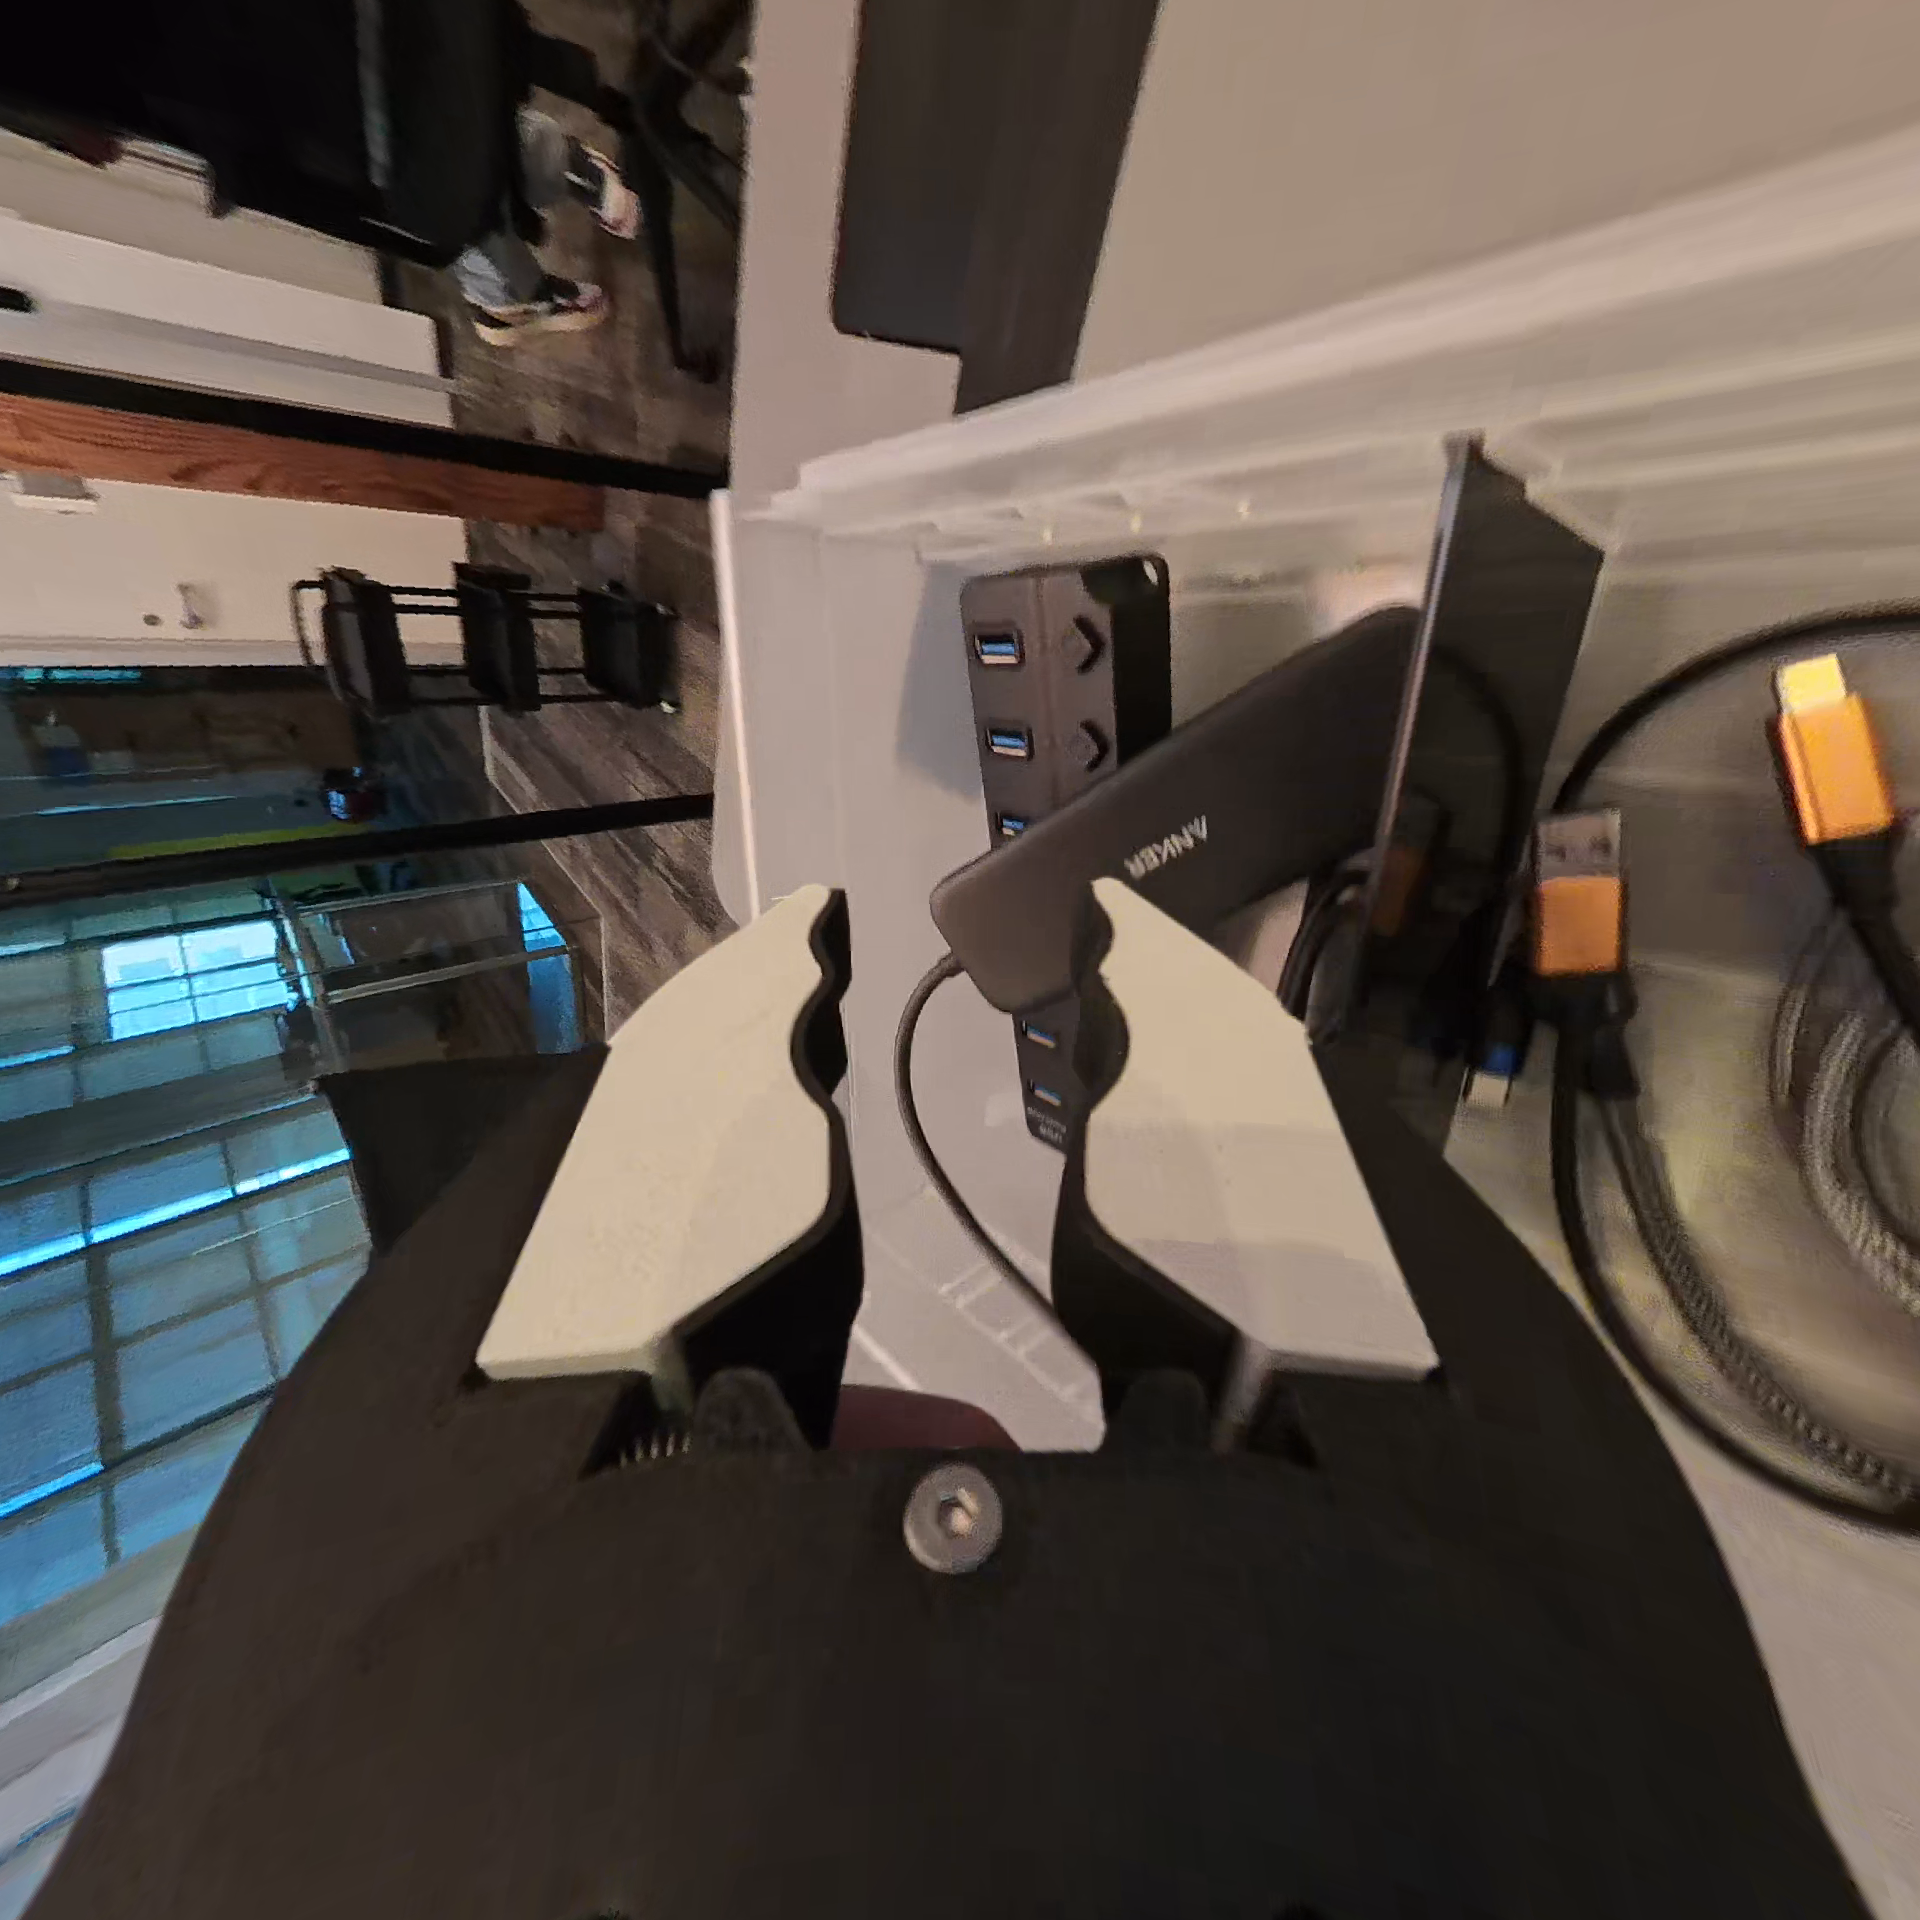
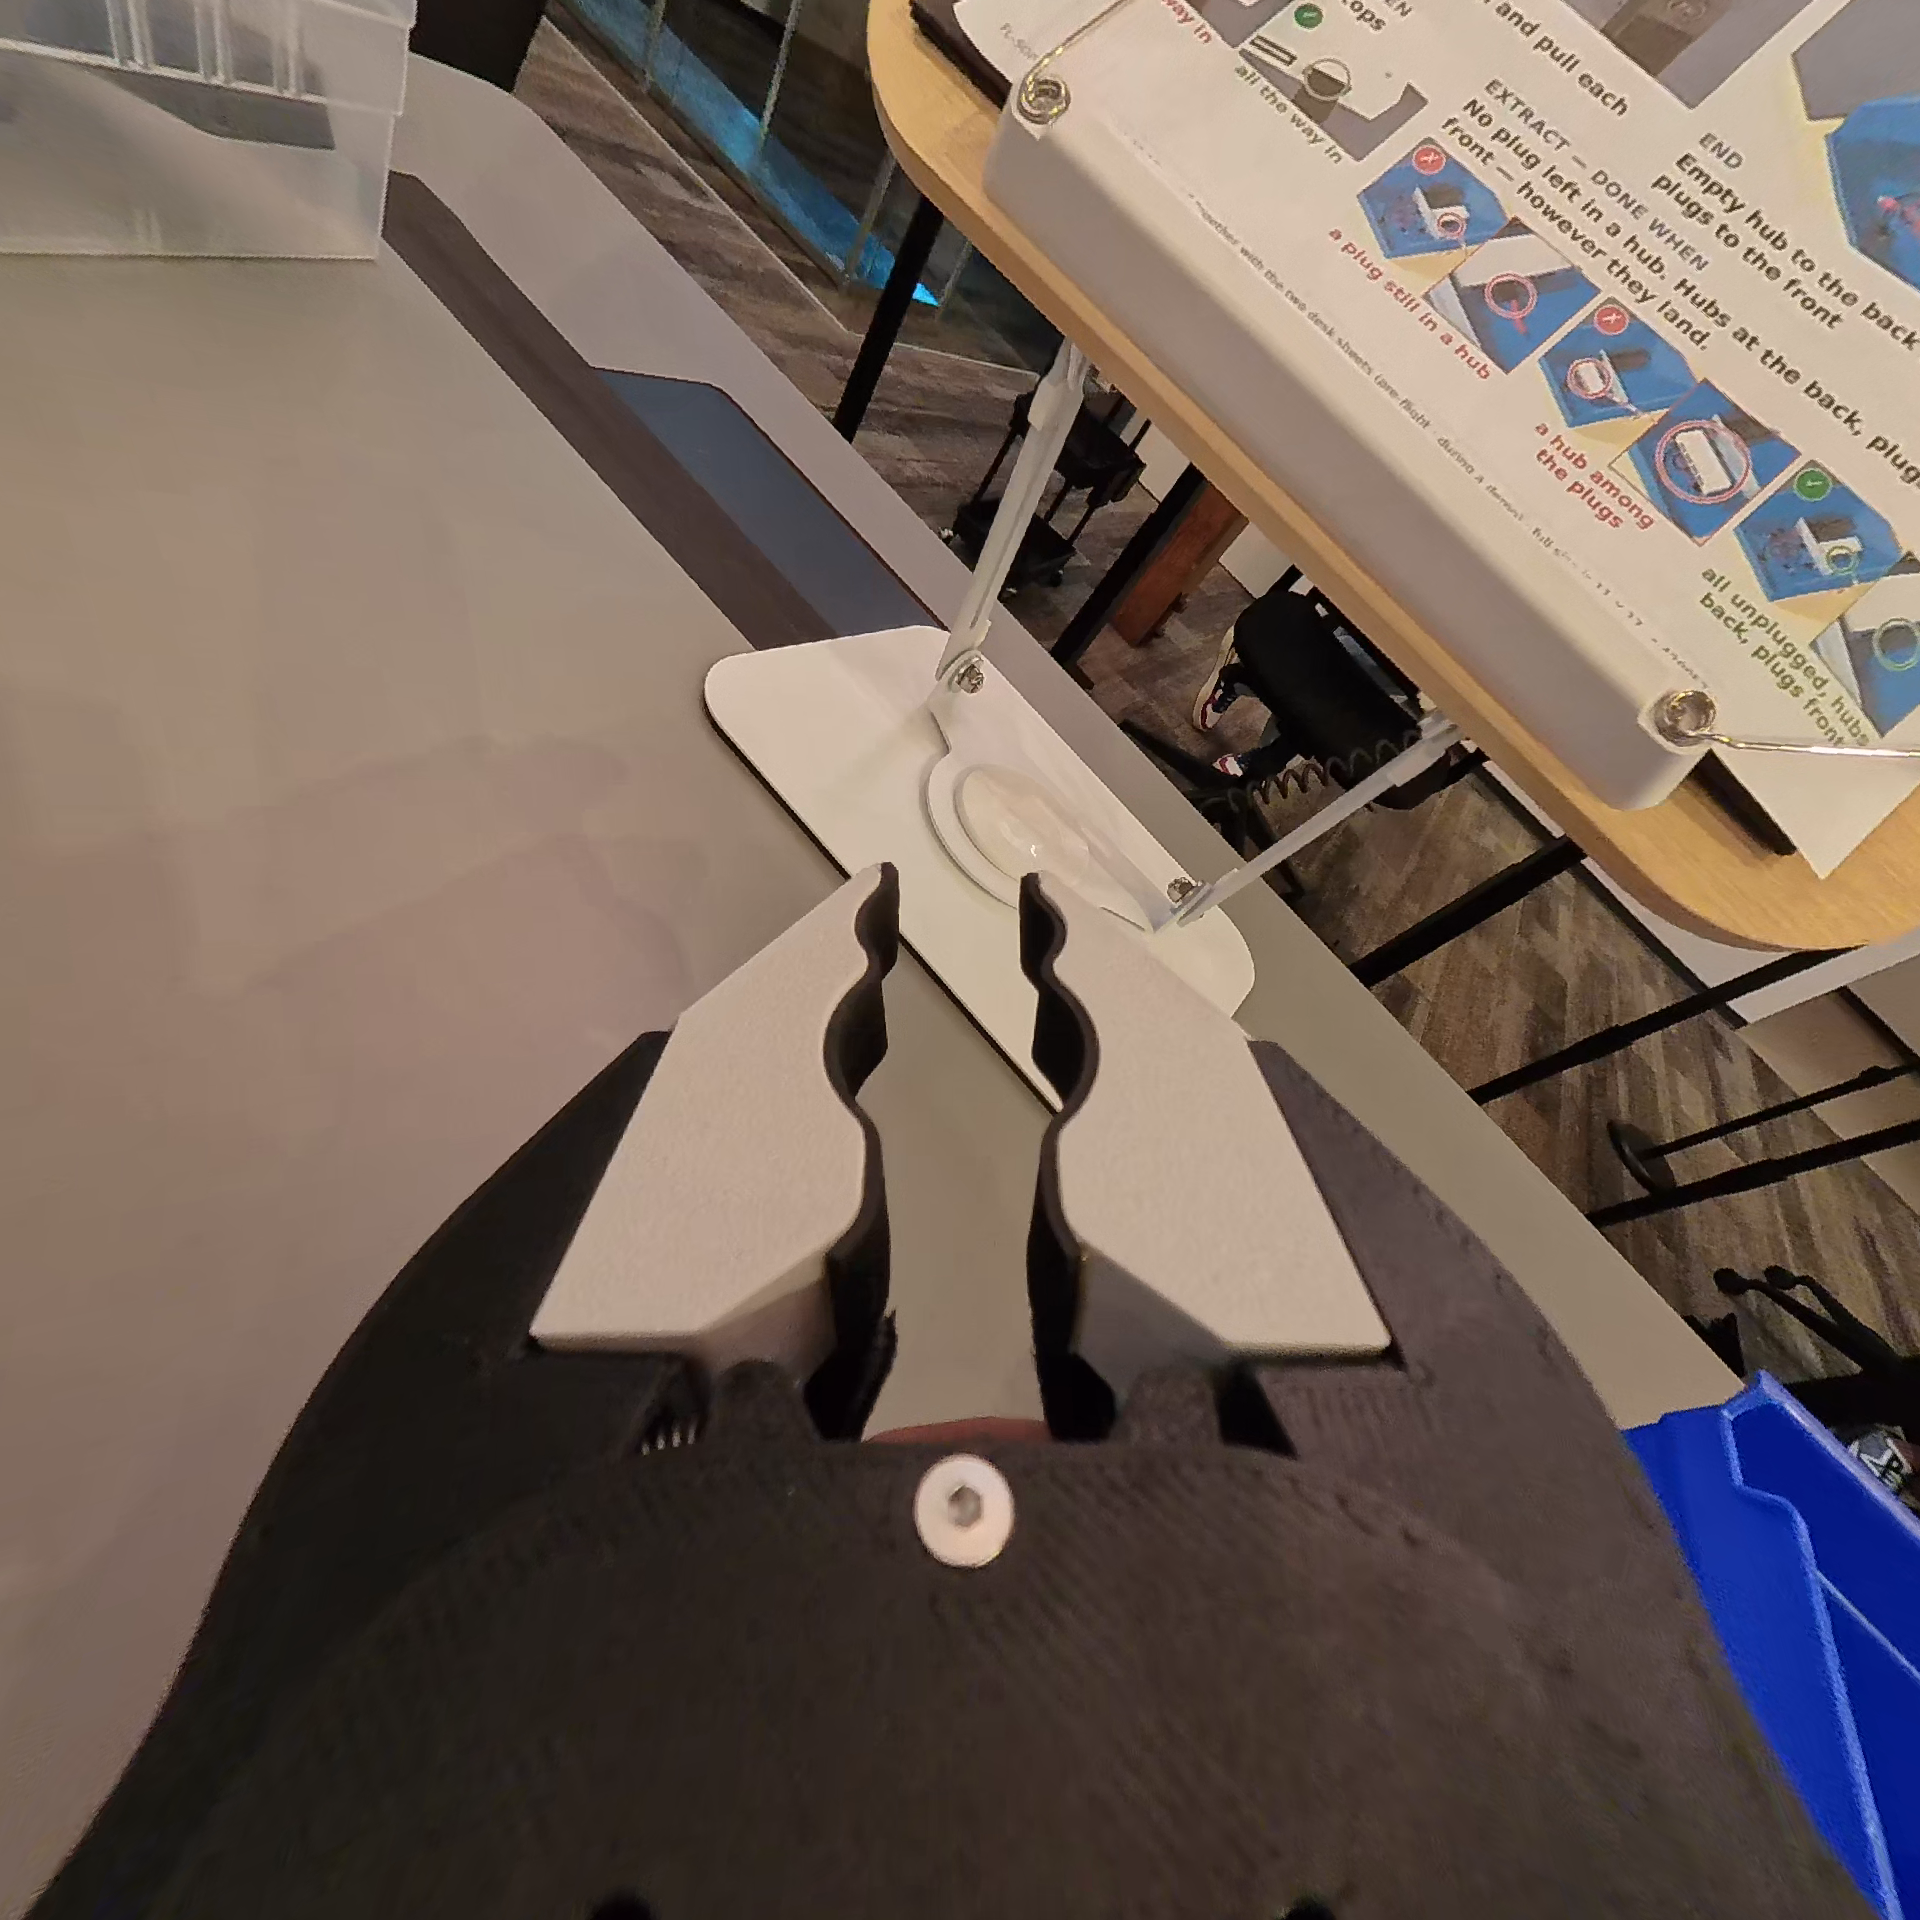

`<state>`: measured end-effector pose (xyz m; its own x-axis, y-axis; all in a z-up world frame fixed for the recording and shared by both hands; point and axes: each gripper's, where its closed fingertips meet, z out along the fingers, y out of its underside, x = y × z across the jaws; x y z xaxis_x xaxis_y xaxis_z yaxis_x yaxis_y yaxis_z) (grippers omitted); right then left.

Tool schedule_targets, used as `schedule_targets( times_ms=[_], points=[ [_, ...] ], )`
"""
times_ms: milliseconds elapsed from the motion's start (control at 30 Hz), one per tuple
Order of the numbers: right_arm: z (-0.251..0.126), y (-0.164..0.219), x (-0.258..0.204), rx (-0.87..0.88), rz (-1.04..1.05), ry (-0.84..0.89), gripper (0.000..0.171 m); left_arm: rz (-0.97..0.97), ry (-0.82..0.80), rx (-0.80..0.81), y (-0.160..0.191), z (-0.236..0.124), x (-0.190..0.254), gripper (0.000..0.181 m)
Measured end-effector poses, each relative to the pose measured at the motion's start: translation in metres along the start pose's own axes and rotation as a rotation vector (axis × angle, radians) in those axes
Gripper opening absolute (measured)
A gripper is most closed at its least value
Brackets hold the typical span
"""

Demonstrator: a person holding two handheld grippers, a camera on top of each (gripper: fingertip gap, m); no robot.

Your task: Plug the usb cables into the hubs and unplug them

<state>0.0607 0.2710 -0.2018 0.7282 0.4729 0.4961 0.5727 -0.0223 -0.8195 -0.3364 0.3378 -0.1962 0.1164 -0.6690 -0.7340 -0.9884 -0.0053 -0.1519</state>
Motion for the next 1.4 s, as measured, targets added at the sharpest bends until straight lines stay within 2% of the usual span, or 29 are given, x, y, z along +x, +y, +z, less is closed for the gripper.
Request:
schedule_targets(
  times_ms=[67,233,467,667,1067,1400],
  points=[
    [0.001,0.002,-0.001,-0.005,-0.002,-0.005,0.021,0.104,0.082,-0.052,0.006,0.005,0.006,0.043],
    [0.002,0.006,-0.005,-0.014,-0.013,-0.016,0.021,0.326,0.22,-0.219,0.028,0.028,0.015,0.065],
    [0.005,0.012,-0.005,-0.026,0.0,-0.034,0.021,0.514,0.315,-0.323,0.039,0.056,0.023,0.061],
    [0.006,0.014,-0.004,-0.03,0.006,-0.039,0.02,0.472,0.336,-0.316,0.041,0.056,0.025,0.055],
    [0.004,0.01,-0.006,-0.019,0.003,-0.041,0.019,0.27,0.182,-0.179,0.033,0.026,0.003,0.051],
    [0.002,0.008,-0.001,-0.008,0.02,-0.037,0.019,0.158,0.073,-0.084,0.012,-0.019,-0.03,0.049]
  ],
)
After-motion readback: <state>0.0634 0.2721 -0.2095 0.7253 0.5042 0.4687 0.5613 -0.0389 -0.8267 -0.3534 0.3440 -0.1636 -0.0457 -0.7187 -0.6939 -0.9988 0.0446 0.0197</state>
